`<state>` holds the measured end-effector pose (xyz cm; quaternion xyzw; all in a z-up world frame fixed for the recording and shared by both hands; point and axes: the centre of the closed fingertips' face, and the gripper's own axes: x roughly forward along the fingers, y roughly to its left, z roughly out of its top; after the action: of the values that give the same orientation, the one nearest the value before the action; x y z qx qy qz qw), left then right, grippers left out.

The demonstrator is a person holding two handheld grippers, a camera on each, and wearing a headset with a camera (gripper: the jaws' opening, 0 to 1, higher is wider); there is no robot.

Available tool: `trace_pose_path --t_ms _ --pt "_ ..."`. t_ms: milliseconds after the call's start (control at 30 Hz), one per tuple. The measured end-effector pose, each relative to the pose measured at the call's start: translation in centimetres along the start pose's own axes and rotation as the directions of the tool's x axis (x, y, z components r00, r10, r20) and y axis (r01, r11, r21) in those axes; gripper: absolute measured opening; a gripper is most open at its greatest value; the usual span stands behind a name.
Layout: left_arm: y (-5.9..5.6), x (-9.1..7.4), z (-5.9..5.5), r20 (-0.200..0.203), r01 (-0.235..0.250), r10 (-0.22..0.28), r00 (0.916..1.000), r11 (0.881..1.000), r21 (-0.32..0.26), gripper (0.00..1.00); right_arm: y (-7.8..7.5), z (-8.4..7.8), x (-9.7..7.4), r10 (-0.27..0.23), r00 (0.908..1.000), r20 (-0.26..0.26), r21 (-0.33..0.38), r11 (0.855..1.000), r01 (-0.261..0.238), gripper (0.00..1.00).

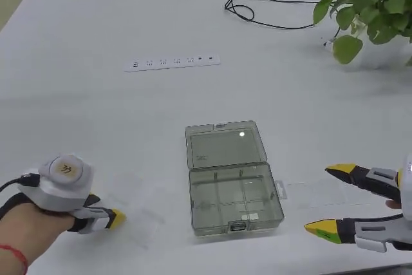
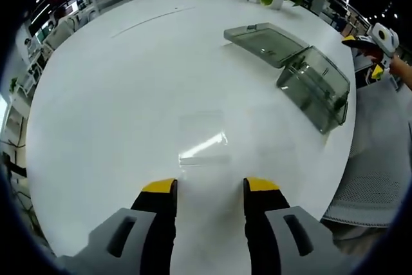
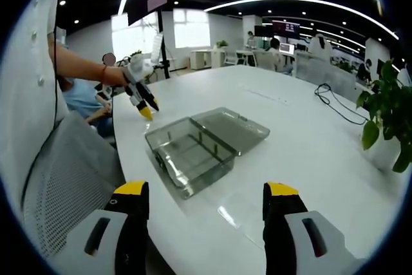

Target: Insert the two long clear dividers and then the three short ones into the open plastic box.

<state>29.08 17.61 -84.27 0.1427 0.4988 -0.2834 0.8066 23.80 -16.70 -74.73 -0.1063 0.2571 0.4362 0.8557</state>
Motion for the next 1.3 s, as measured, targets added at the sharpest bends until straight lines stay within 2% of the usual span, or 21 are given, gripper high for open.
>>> trace_pose_path --t_ms 167,233,300,367,467,667,833,1033,1200,1300 --pt "0.01 0.1 -0.09 -0.026 -0.029 0.03 0.9992 0.999 0.027 0.38 -0.22 -0.04 0.07 -0.004 1.0 0.004 0.002 1.0 0.004 0.73" --pt "0.49 0.18 -0.07 -0.035 -0.039 0.04 0.9986 0.998 0.042 0.37 -0.35 -0.12 0.12 -0.004 1.0 0.005 0.001 1.0 0.004 0.73" --pt "0.27 0.22 -0.06 -0.042 -0.041 0.042 0.9982 0.999 0.025 0.37 -0.25 -0.03 0.25 -0.003 1.0 0.007 0.001 1.0 0.002 0.73" --pt "0.53 0.38 0.04 -0.046 -0.043 0.044 0.998 0.999 0.02 0.37 -0.17 0.02 0.33 -0.002 1.0 0.008 0.0 1.0 0.002 0.73" --pt "0.65 0.38 -0.16 -0.057 -0.038 0.039 0.9976 0.999 0.029 0.32 -0.04 0.12 0.43 -0.001 0.9999 0.011 0.002 1.0 0.001 0.73" --pt "0.58 0.35 -0.18 -0.066 -0.037 0.039 0.9971 0.999 0.025 0.32 -0.01 0.05 0.37 -0.004 0.9999 0.01 0.006 1.0 0.004 0.73" --pt "0.67 0.25 -0.04 -0.056 -0.027 0.026 0.9981 0.999 -0.026 0.31 0.09 -0.01 0.28 -0.004 1.0 0.009 0.007 1.0 0.004 0.72" --pt "0.53 0.27 -0.01 -0.048 -0.022 0.021 0.9986 0.999 -0.025 0.31 0.26 -0.04 0.39 -0.002 1.0 0.006 0.006 1.0 0.001 0.72" --pt "0.52 0.14 0.05 -0.025 -0.015 0.014 0.9996 0.999 -0.052 0.31 0.41 0.1 0.48 0.001 1.0 0.005 0.006 1.0 -0.001 0.72" --pt "0.12 -0.2 0.01 -0.013 -0.005 0.004 0.9999 0.998 -0.069 0.3 0.41 0.15 0.52 0.004 1.0 0.005 0.003 1.0 -0.004 0.72"
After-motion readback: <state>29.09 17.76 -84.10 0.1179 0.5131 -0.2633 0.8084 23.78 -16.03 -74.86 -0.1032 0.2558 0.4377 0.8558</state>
